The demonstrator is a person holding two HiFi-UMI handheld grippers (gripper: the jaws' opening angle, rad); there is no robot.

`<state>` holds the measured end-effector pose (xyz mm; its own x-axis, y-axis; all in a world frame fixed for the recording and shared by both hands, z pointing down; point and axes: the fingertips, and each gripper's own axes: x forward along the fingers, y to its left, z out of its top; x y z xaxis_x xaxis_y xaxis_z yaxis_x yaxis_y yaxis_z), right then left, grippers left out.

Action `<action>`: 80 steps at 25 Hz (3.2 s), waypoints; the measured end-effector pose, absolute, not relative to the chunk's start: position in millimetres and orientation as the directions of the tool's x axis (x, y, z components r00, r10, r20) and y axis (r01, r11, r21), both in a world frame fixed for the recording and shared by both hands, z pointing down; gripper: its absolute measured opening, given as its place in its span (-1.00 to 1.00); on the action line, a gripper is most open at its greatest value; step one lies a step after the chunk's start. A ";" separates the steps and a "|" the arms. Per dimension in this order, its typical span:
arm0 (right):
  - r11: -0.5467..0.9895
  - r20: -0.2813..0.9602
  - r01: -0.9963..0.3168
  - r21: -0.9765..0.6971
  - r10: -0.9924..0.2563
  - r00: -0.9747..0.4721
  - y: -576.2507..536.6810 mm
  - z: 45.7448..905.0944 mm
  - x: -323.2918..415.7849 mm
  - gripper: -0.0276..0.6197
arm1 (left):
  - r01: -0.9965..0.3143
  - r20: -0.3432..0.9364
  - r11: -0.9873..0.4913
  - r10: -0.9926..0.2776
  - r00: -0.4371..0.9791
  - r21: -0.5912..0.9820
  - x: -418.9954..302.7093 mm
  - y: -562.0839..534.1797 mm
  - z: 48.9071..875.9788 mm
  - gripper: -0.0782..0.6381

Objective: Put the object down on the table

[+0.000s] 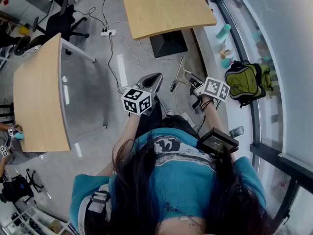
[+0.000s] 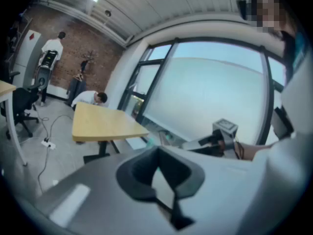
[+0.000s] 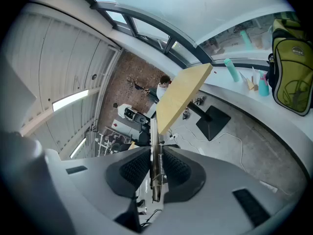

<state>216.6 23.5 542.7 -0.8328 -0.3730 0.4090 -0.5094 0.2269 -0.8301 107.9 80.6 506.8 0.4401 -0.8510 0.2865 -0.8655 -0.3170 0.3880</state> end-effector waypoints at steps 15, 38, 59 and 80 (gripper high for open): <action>0.190 0.432 -0.542 -0.819 -0.418 -0.799 -85.4 547.8 102.8 -0.66 | -0.852 0.295 -0.371 -0.823 0.486 0.370 -15.9 -33.7 513.0 -0.78; 0.123 0.467 -0.578 -0.807 -0.467 -0.751 -209.1 546.6 -32.2 -0.66 | -0.806 0.259 -0.404 -0.801 0.540 0.432 -153.3 -157.3 518.0 -0.78; 0.145 0.514 -0.594 -0.791 -0.369 -0.775 -469.9 582.7 -27.1 -0.66 | -0.852 0.307 -0.286 -0.844 0.441 0.438 -142.9 -379.9 533.3 -0.78; 0.034 0.666 -0.698 -0.716 -0.268 -0.696 -621.1 696.9 -24.3 -0.66 | -0.882 0.415 -0.210 -0.820 0.394 0.422 -116.8 -447.2 574.4 -0.78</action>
<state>-24.3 -621.1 696.9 -0.6964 -0.2678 0.6658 -0.6975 0.0343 -0.7157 -116.8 -447.2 574.4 0.3944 -0.8197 0.4153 -0.8818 -0.2104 0.4220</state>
